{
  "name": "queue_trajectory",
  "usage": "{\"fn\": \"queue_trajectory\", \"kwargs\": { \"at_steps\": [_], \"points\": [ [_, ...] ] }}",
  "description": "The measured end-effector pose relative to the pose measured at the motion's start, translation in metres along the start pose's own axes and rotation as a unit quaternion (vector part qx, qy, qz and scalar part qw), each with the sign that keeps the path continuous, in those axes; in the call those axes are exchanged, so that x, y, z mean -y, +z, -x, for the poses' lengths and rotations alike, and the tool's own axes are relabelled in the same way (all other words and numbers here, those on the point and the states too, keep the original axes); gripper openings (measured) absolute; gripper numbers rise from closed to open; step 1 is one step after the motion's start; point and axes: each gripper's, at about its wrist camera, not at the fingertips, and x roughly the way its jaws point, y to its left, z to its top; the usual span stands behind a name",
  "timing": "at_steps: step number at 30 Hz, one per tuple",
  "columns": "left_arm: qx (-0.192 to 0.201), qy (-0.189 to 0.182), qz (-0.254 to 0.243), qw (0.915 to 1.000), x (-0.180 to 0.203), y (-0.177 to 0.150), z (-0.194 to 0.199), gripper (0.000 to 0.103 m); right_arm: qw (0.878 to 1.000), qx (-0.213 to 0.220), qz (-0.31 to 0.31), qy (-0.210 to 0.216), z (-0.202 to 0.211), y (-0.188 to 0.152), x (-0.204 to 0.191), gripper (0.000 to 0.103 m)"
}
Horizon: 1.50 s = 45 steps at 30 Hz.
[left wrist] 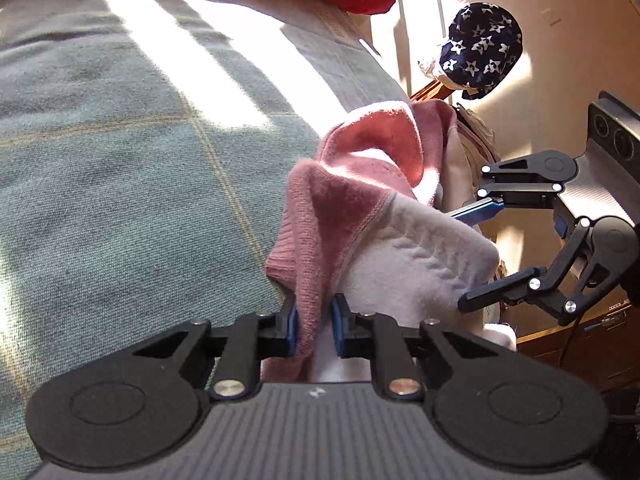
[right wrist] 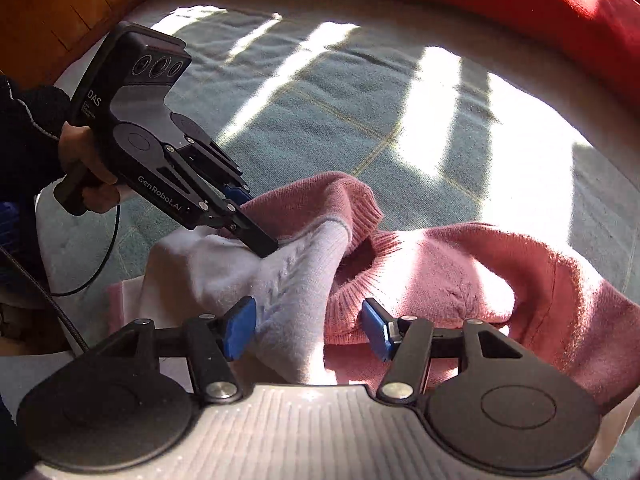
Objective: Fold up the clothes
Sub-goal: 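Grasp the pink sweater edge with the left gripper while the right gripper holds the hem, then lay the held sweater flat on the bed with both grippers and release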
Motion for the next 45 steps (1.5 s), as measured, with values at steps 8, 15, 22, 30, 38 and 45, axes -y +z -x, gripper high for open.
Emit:
{"fn": "queue_trajectory", "kwargs": {
  "at_steps": [8, 15, 22, 30, 38, 45],
  "points": [
    [0.035, 0.092, -0.002, 0.9951, 0.015, 0.004, 0.043, 0.005, 0.999, 0.028, -0.031, 0.004, 0.003, -0.018, 0.000, 0.069],
    [0.054, 0.152, -0.033, 0.9863, 0.018, 0.036, 0.072, 0.005, 0.998, 0.044, -0.037, -0.021, 0.010, -0.020, 0.011, 0.073],
    [0.007, 0.146, -0.045, 0.9883, 0.029, 0.012, 0.064, 0.005, 0.996, 0.045, 0.043, -0.062, 0.019, 0.013, 0.038, 0.073],
    [0.004, 0.132, -0.004, 0.9912, 0.020, -0.018, 0.053, 0.005, 0.986, -0.015, 0.165, 0.005, 0.025, 0.065, 0.053, 0.074],
    [-0.001, 0.115, 0.006, 0.9933, 0.018, -0.025, 0.046, 0.005, 0.958, -0.112, 0.237, -0.117, -0.038, 0.070, 0.093, 0.068],
    [0.014, 0.124, 0.011, 0.9921, 0.016, -0.023, 0.050, 0.005, 0.932, -0.188, 0.294, -0.099, -0.078, 0.055, 0.095, 0.012]
  ]
}}
